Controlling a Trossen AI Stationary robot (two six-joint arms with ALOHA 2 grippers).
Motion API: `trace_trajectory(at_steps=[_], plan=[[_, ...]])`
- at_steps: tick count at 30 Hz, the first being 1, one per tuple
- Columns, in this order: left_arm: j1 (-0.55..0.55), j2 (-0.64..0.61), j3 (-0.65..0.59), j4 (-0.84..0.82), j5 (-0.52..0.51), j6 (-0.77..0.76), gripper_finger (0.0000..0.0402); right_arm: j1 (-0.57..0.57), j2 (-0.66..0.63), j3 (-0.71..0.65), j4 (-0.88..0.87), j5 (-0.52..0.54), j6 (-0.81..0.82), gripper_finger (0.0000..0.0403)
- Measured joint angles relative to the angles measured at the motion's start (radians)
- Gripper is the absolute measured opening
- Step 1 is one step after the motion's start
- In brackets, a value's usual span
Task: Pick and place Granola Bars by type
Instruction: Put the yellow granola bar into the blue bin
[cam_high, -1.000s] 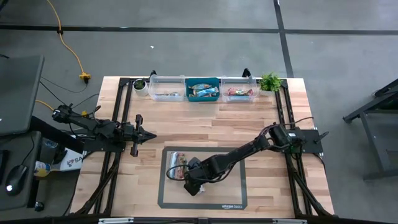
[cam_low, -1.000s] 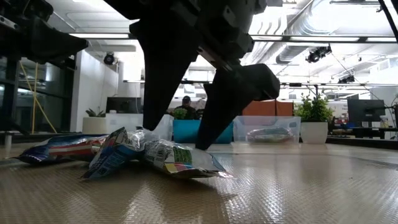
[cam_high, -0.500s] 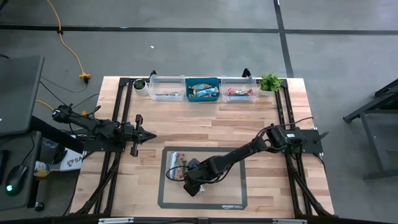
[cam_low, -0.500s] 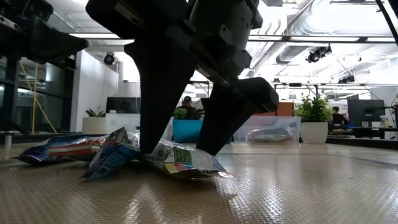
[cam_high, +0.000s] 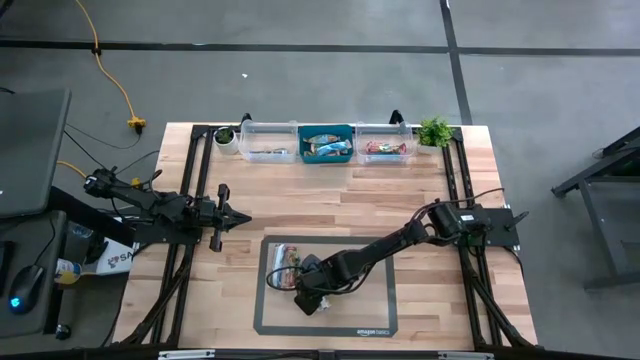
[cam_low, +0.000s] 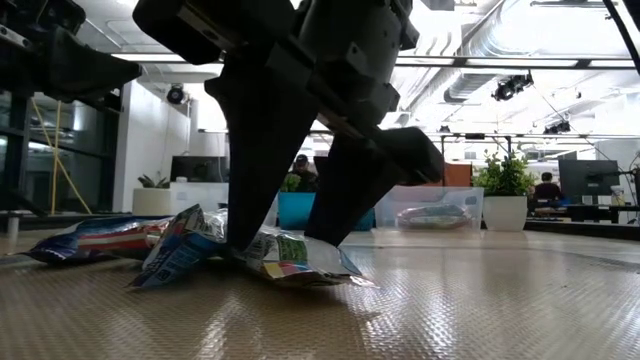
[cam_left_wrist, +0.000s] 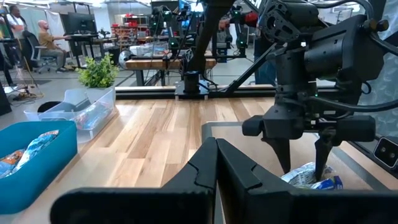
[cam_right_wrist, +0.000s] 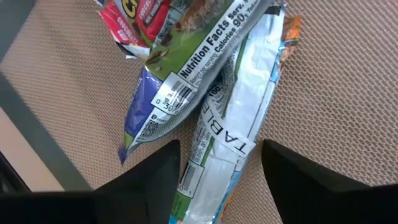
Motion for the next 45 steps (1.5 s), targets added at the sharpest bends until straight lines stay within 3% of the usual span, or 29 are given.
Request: trace_trajectory(at_steps=[31,45], plan=[[0.000,0.000,0.000,0.000,0.000,0.000,0.0001,0.003,0.002,-0.001,0.015,-0.038,0.036,0.0076],[0.000,0.000,0.000,0.000,0.000,0.000,0.0001,0.004,-0.008,-0.002,0.012,-0.086,0.033,0.0063]])
